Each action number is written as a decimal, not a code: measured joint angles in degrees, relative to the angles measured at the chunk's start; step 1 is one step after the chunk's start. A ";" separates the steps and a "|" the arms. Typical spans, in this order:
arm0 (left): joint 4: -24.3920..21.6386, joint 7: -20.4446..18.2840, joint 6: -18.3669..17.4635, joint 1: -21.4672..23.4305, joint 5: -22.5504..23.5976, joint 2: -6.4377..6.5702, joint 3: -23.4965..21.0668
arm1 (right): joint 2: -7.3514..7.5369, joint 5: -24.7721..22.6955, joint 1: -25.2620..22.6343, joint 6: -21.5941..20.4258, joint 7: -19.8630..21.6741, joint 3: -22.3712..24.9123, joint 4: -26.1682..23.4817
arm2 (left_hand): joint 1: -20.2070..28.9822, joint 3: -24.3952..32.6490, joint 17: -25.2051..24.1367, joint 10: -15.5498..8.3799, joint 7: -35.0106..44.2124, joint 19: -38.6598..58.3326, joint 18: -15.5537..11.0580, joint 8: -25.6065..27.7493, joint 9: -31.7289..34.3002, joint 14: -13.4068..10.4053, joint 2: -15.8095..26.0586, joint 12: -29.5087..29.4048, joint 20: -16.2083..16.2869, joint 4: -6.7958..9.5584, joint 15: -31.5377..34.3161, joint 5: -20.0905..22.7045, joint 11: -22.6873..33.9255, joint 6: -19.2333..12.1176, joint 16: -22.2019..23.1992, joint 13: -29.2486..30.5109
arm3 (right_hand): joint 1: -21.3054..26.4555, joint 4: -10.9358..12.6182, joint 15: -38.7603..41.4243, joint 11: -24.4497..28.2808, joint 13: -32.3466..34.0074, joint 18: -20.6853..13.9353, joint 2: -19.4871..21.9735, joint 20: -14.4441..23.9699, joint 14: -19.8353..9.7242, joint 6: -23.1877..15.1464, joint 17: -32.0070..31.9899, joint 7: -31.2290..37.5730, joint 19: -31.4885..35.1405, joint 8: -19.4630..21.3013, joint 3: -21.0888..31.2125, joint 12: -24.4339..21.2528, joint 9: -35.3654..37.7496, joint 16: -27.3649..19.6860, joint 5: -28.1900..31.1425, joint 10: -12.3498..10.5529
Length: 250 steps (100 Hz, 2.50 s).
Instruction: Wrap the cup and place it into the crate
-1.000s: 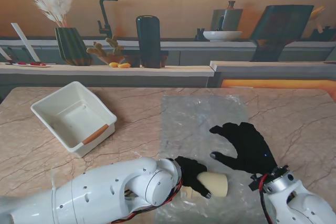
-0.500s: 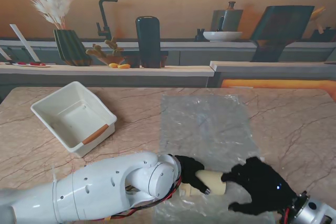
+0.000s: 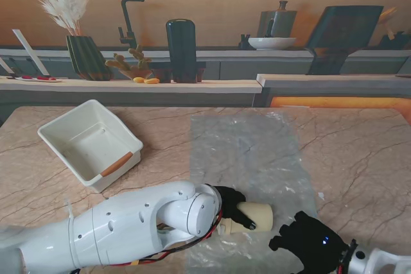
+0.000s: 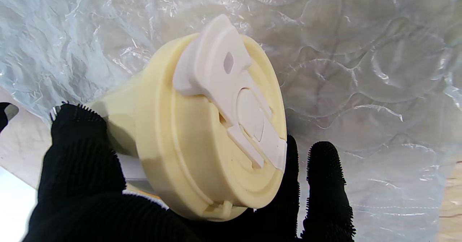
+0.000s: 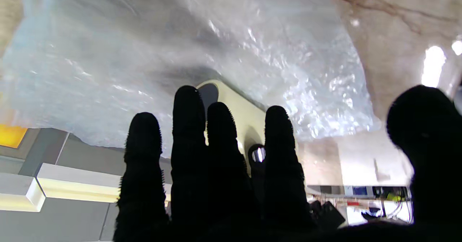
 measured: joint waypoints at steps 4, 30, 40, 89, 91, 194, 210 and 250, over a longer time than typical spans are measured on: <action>0.20 0.00 0.52 -0.23 -0.11 -0.06 0.05 | 0.11 0.02 0.44 0.00 1.31 -0.28 0.09 | -0.03 -0.22 0.00 0.00 0.00 0.00 0.00 0.00 0.00 0.00 0.00 -0.01 0.00 0.04 0.00 0.01 0.00 0.00 0.00 0.00 | -0.02 0.00 -3.10 -1.91 -0.94 0.04 -0.86 -0.04 -0.41 0.02 -1.34 -1.27 -1.94 -0.64 0.52 -0.74 -1.74 -1.61 -1.94 -0.14; 1.83 0.14 1.02 -0.71 -0.96 -0.22 -0.91 | 1.46 -7.05 1.87 2.98 6.04 -3.89 0.13 | -0.05 -0.61 -0.01 0.00 0.00 0.00 -0.01 0.00 0.00 0.00 0.00 -0.05 0.00 0.10 0.00 0.02 -0.02 -0.10 0.00 0.00 | 0.07 0.00 -4.85 -2.41 -3.52 -0.83 -0.85 0.29 -2.28 1.60 -2.80 -4.56 -4.73 -1.29 0.92 0.95 -8.36 -1.28 -10.49 -1.53; 2.04 0.37 1.06 -0.73 -0.85 -0.23 -0.94 | 2.17 -11.34 4.22 4.30 -2.79 -6.99 4.10 | -0.05 -0.80 -0.01 0.00 0.00 0.00 -0.01 0.00 0.00 0.00 0.00 -0.07 0.00 0.11 0.00 0.02 -0.02 -0.10 0.00 0.00 | 0.07 0.00 -0.91 1.10 -3.51 -1.54 -0.85 1.47 -3.13 1.60 -1.96 -2.11 -4.73 0.25 0.54 2.88 -8.36 0.96 -10.49 -1.60; 3.21 0.19 -1.10 -0.79 -1.64 -0.38 -1.69 | 5.07 -18.43 12.53 14.03 -17.53 -15.95 15.33 | 0.27 -0.15 -0.22 1.41 0.00 -0.03 -0.28 0.00 0.00 2.45 0.00 -0.06 0.00 0.11 1.54 0.02 -0.03 -0.73 0.41 0.12 | 2.27 -3.00 16.85 14.40 -1.05 -3.69 -3.02 2.31 -4.24 -0.04 3.17 8.29 3.32 3.25 -3.13 7.30 -5.29 6.50 -9.40 -2.56; 3.27 0.19 -1.32 -0.78 -1.62 -0.38 -1.73 | 5.09 -17.77 12.95 14.12 -17.25 -16.29 15.61 | 0.28 -0.13 -0.26 1.44 0.00 -0.11 -0.29 0.00 0.00 2.63 0.00 -0.04 0.00 0.11 1.61 0.02 -0.03 -0.74 0.56 0.17 | 2.37 -3.00 17.21 14.89 -0.99 -3.72 -3.12 2.31 -4.24 -0.18 3.47 8.85 3.80 3.21 -3.57 7.30 -4.97 6.52 -9.21 -2.56; -2.03 8.81 -17.67 15.93 9.32 2.81 -16.61 | 3.89 -11.65 15.28 13.18 -27.57 -16.69 19.76 | 3.44 2.81 -0.61 -0.66 2.00 -1.98 -0.46 1.35 0.02 1.59 -0.03 -0.03 -0.66 0.88 -5.21 2.51 0.00 -4.31 -3.18 0.11 | 28.96 -6.16 23.43 17.66 16.42 -3.85 5.07 -2.48 -3.26 -8.21 10.62 27.68 17.41 -14.67 3.07 2.05 15.91 4.39 7.53 -3.16; -2.57 9.45 -18.72 17.48 9.35 2.74 -18.57 | 3.41 -9.94 15.30 12.40 -27.77 -16.11 19.31 | 2.86 2.81 -0.61 -0.66 2.02 -1.98 -0.46 1.35 0.12 1.59 -0.01 -0.03 -0.66 0.91 -5.22 2.52 0.00 -4.32 -3.19 0.12 | 28.96 -6.16 26.48 19.48 17.98 -3.85 5.04 -2.59 -3.20 -7.13 11.23 27.68 18.63 -14.71 3.14 2.21 17.04 5.19 8.17 -2.96; -5.86 6.00 -28.89 21.88 10.17 4.56 -24.97 | 1.10 -0.46 15.40 13.47 -20.37 -14.64 17.45 | -1.92 2.77 -0.56 -0.66 2.04 -5.02 -0.46 1.36 1.96 1.59 0.15 -0.63 -2.71 0.93 -6.13 5.48 -0.05 -4.36 -3.88 1.02 | 28.96 -6.15 30.79 21.44 19.79 -3.85 4.91 -2.61 -1.95 -3.93 12.74 27.68 21.73 -15.11 5.02 3.54 18.42 6.00 9.10 -0.85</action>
